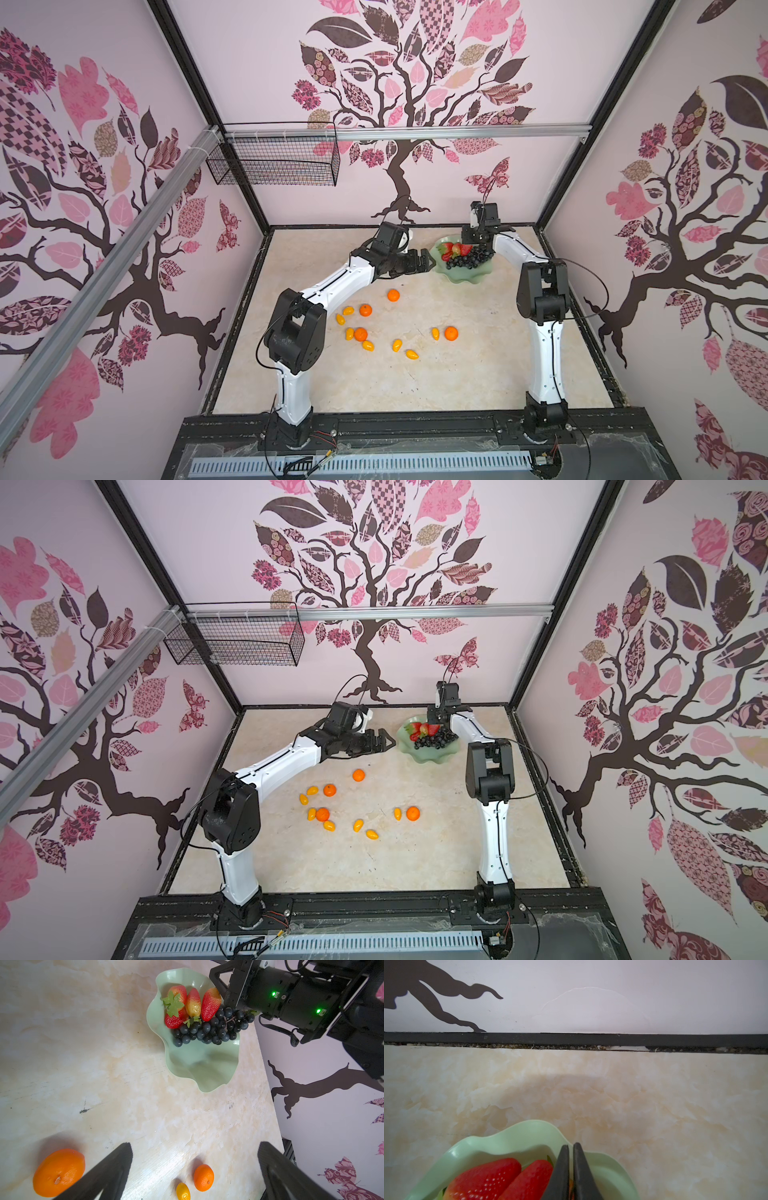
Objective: Place and organize the fake fruits in the fruit bowl
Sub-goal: 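Swing the right gripper toward the small oranges while the left gripper moves nearer, then lower the right gripper over a small orange beside the yellow fruits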
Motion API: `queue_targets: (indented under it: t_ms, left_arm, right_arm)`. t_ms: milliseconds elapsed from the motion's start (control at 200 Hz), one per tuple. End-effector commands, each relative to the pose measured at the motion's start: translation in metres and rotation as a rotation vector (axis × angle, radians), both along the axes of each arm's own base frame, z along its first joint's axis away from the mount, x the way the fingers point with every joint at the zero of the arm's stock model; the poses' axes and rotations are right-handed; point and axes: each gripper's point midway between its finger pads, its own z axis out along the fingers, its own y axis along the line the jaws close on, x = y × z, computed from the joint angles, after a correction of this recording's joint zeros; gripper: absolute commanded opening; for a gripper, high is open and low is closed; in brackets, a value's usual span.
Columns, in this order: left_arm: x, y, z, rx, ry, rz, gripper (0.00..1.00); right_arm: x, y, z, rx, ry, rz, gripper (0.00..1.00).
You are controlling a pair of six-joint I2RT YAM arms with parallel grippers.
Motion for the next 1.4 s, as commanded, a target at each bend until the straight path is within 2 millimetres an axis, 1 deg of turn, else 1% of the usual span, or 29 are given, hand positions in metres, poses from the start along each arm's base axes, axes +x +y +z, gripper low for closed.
queue_targets:
  t_ms: [0, 90, 205, 290, 350, 465, 545, 685, 740, 755, 865, 970, 1035, 1060, 1150, 1225, 1316, 1396]
  left_arm:
    - [0.001, 0.001, -0.006, -0.001, 0.005, -0.006, 0.98]
    - [0.001, 0.002, -0.005, 0.000, 0.001, -0.003, 0.99]
    - [0.001, 0.003, -0.002, -0.002, -0.006, -0.002, 0.99]
    - [0.001, 0.005, 0.001, 0.000, -0.015, -0.001, 0.99]
    - [0.000, 0.008, 0.006, 0.007, -0.029, 0.000, 0.98]
    - [-0.003, 0.014, 0.016, 0.019, -0.059, 0.011, 0.99]
    - [-0.010, 0.021, 0.020, 0.026, -0.064, 0.021, 0.99]
    - [-0.031, 0.036, 0.018, 0.036, -0.057, 0.038, 0.99]
    - [-0.041, 0.043, 0.014, 0.041, -0.047, 0.046, 0.99]
    - [-0.043, 0.045, 0.015, 0.040, -0.049, 0.049, 0.99]
    - [-0.066, 0.059, 0.008, 0.047, -0.032, 0.059, 0.99]
    - [-0.088, 0.068, 0.002, 0.046, -0.024, 0.064, 0.99]
    - [-0.101, 0.071, -0.004, 0.046, -0.015, 0.065, 0.99]
    - [-0.107, 0.073, -0.009, 0.048, -0.003, 0.064, 0.99]
    - [-0.124, 0.074, -0.014, 0.032, 0.008, 0.063, 0.99]
    - [-0.139, 0.073, -0.024, 0.044, 0.012, 0.055, 0.99]
    - [-0.155, 0.066, -0.031, 0.057, 0.010, 0.029, 0.99]
    - [-0.168, 0.055, -0.037, 0.055, 0.009, 0.004, 0.99]
  right_arm:
    - [0.007, -0.006, -0.005, -0.011, 0.007, -0.016, 0.23]
    - [0.009, -0.007, 0.006, -0.020, -0.014, -0.019, 0.31]
    - [0.012, -0.008, 0.029, -0.027, -0.057, -0.017, 0.36]
    - [0.011, -0.007, 0.053, -0.023, -0.105, -0.006, 0.39]
    - [0.007, -0.001, 0.072, -0.010, -0.152, 0.028, 0.40]
    - [-0.010, 0.015, 0.107, 0.011, -0.260, 0.088, 0.40]
    - [-0.028, 0.026, 0.124, 0.022, -0.298, 0.114, 0.40]
    - [-0.069, 0.049, 0.133, 0.012, -0.297, 0.145, 0.41]
    - [-0.088, 0.060, 0.130, 0.005, -0.289, 0.164, 0.41]
    - [-0.094, 0.063, 0.131, 0.004, -0.291, 0.167, 0.41]
    - [-0.137, 0.081, 0.119, 0.023, -0.247, 0.189, 0.41]
    - [-0.180, 0.094, 0.102, 0.043, -0.192, 0.203, 0.41]
    - [-0.208, 0.103, 0.086, 0.044, -0.140, 0.224, 0.40]
    - [-0.218, 0.105, 0.080, 0.032, -0.118, 0.230, 0.40]
    - [-0.252, 0.108, 0.058, -0.006, -0.012, 0.235, 0.41]
    - [-0.280, 0.108, 0.043, 0.015, 0.069, 0.234, 0.42]
    - [-0.311, 0.106, 0.023, 0.029, 0.167, 0.239, 0.43]
    - [-0.334, 0.104, 0.008, 0.009, 0.245, 0.249, 0.45]
